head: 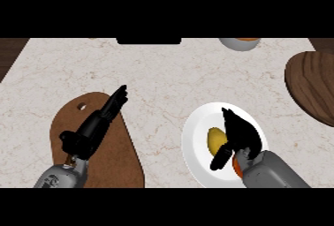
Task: Pick the lemon from the plate and place it in the bowl
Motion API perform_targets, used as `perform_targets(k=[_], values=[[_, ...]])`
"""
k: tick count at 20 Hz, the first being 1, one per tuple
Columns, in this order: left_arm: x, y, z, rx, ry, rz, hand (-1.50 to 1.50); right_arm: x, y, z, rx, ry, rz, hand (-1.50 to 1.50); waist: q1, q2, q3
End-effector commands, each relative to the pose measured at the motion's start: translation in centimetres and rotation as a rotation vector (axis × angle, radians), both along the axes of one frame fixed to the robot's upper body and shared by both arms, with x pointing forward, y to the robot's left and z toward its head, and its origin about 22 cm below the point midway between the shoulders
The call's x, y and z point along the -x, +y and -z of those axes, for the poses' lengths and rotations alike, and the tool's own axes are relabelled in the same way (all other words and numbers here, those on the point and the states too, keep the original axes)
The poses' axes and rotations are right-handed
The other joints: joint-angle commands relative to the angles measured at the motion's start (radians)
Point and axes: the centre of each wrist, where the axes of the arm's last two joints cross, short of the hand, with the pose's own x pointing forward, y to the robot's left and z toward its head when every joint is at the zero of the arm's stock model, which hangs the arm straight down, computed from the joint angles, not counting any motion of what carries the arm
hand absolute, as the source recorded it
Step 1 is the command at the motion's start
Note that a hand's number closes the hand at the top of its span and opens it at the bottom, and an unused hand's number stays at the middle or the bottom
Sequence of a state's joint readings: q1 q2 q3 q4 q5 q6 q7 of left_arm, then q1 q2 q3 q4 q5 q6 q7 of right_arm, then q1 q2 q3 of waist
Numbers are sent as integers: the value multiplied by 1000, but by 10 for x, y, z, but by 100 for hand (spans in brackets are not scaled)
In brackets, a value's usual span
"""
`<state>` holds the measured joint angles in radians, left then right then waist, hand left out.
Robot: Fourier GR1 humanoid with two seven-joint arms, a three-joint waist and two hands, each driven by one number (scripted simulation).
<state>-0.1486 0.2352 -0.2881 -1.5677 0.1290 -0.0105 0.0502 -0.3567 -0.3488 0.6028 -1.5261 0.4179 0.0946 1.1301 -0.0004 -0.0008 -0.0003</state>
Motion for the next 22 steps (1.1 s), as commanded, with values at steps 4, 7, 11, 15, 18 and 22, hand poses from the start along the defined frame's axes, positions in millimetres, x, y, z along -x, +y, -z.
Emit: perform_targets(k=[4, 7, 11, 15, 18, 22], values=[[6, 4, 12, 21, -17, -21, 0, -2, 3, 20, 62, -57, 14, 150, 3, 1, 0], [1, 15, 10, 7, -16, 1, 0, -11, 11, 16, 77, -87, 13, 150, 3, 1, 0], [5, 7, 4, 6, -17, -5, 0, -5, 18, 20, 84, -105, 36, 150, 3, 0, 0], [10, 9, -9, 17, -2, 3, 0, -34, -6, 13, 103, -145, 61, 150, 9, 1, 0], [-11, 6, -16, 16, -11, 19, 0, -84, -50, -3, 110, -139, 121, 150, 18, 7, 1], [-3, -1, -9, -11, -39, 39, 0, -128, -91, -26, 238, -182, 205, 150, 48, 16, 1]])
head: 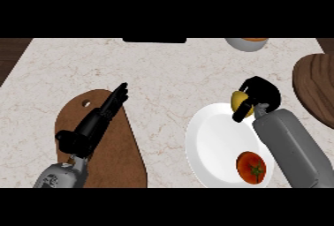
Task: Pick the lemon from the plate and place it in the bowl
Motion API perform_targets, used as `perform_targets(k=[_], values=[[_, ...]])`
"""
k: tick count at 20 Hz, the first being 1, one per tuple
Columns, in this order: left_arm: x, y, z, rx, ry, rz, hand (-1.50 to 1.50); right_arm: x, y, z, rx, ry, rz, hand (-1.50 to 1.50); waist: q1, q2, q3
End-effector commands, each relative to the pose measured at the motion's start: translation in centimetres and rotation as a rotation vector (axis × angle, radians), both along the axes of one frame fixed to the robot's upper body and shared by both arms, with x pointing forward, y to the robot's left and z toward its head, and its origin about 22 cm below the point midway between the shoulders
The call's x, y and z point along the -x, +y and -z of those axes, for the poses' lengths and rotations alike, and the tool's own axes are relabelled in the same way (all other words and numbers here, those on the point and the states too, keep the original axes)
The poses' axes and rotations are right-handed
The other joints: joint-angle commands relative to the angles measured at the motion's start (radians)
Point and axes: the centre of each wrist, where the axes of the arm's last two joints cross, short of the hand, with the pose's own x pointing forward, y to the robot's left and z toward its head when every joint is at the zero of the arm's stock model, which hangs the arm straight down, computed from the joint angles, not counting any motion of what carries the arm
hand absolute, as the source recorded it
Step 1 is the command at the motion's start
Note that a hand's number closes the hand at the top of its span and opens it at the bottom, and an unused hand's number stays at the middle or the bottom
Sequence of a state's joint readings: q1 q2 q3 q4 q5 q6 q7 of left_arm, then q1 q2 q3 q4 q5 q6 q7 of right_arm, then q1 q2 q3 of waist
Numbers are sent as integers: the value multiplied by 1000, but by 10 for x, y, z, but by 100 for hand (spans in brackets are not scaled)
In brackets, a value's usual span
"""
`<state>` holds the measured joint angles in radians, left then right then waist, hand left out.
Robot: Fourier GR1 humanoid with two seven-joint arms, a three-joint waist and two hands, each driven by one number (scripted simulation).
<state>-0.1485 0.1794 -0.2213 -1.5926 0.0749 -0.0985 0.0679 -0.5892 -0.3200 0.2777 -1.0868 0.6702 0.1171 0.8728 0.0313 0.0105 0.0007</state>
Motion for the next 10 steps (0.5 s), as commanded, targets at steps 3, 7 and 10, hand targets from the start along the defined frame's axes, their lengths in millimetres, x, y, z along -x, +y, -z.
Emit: perform_targets(k=[3, 7, 10], values=[[-2, -5, 0, 6, -14, 3, 0, -42, -34, -27, 230, -105, 153, 150, 2, 1, 0], [-1, -4, 4, 8, 17, -8, 0, -55, -44, -70, 289, -314, 203, 150, -10, -4, -1], [-3, 11, 0, -5, 0, -21, 0, -60, -33, -102, 246, -549, 251, 150, -9, -6, -1]])
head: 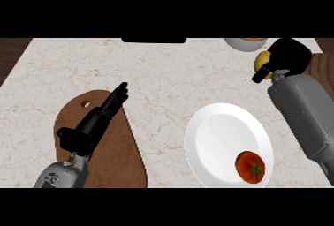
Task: Pick the lemon from the plate and place it in the bowl
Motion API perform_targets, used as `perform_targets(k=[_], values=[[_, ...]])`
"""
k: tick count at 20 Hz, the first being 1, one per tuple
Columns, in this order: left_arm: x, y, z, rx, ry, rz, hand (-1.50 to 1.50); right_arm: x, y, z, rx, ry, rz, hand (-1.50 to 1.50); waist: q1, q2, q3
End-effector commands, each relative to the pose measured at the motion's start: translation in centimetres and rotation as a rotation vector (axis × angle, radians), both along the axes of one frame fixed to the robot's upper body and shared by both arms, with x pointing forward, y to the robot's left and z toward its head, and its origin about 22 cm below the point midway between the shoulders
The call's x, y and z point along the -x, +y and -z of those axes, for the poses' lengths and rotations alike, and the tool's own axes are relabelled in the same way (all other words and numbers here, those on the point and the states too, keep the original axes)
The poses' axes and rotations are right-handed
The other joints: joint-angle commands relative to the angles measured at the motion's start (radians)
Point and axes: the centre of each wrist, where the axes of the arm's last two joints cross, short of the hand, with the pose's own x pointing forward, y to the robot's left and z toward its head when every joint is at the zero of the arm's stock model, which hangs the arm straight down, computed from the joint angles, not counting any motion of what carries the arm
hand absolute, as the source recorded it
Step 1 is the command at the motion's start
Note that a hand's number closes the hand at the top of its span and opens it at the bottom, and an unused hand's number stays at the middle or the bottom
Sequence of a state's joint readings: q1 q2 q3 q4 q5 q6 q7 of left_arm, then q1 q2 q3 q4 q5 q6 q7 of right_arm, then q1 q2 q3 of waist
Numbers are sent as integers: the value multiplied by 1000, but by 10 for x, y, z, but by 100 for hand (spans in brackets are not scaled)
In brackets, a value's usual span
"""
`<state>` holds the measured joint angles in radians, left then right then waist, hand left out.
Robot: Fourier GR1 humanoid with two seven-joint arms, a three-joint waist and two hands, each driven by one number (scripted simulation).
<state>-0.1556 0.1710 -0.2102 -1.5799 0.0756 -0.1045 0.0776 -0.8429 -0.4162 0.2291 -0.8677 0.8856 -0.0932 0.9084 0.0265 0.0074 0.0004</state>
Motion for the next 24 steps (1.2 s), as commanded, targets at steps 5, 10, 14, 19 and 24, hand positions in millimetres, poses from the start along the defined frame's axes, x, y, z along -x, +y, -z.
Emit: perform_targets(k=[5, 10, 14, 19, 24], values=[[9, -7, 4, -12, -2, -16, 0, -10, -12, -65, -73, -412, 81, 150, -16, -8, 0], [8, 10, 1, -2, 4, -25, 0, -8, -53, -47, -38, -382, 155, 150, -17, -6, 0], [2, 4, 8, -3, -7, -10, 0, -2, -102, -46, 52, -324, 224, 150, -22, -4, 0], [3, 6, -2, -18, -3, -1, 0, 6, -143, -24, 180, -368, 291, 150, -8, -1, 0], [3, -2, -8, 1, -5, 1, 0, 11, -177, -29, 191, -284, 311, 150, -6, -1, 0]])
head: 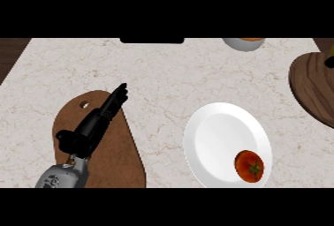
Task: Pick the lemon from the plate and place it in the bowl
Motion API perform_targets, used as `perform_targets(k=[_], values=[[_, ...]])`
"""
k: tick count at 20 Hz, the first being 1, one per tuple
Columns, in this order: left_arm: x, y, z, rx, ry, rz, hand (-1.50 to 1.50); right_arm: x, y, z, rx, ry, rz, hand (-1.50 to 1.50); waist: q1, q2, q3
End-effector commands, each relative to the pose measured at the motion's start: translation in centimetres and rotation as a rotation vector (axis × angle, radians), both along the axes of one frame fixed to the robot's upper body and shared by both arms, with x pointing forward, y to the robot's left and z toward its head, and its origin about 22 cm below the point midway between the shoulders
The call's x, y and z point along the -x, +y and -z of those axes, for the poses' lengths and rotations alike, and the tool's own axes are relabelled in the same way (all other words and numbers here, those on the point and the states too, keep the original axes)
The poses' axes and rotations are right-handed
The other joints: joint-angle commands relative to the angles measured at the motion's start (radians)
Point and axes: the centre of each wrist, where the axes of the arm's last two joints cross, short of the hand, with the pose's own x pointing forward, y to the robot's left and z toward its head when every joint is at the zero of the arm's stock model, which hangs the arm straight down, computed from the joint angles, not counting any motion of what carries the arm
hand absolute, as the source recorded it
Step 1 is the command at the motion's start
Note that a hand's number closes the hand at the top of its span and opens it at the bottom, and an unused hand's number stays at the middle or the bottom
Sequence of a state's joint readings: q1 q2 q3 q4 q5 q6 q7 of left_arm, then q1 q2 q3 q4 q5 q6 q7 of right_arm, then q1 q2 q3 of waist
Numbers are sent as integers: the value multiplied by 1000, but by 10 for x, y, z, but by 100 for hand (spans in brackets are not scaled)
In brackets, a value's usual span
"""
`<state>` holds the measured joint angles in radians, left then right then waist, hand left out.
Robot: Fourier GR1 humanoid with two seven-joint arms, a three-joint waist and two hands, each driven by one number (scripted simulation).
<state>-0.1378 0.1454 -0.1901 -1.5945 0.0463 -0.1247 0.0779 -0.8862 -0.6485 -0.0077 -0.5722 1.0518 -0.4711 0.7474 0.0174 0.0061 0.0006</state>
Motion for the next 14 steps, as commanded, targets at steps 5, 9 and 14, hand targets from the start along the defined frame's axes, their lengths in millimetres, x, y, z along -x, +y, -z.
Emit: perform_targets(k=[5, 9, 14], values=[[3, 8, 4, 6, 10, 14, 0, 25, -55, 34, -362, 181, 42, 150, 10, 6, 2], [-4, -17, -1, 2, -1, 6, 0, 40, -81, 30, -462, 117, -74, -150, -2, 5, 3], [2, -7, -4, 6, -19, 13, 0, 48, -91, 38, -392, -16, -118, -150, 19, 7, 3]])
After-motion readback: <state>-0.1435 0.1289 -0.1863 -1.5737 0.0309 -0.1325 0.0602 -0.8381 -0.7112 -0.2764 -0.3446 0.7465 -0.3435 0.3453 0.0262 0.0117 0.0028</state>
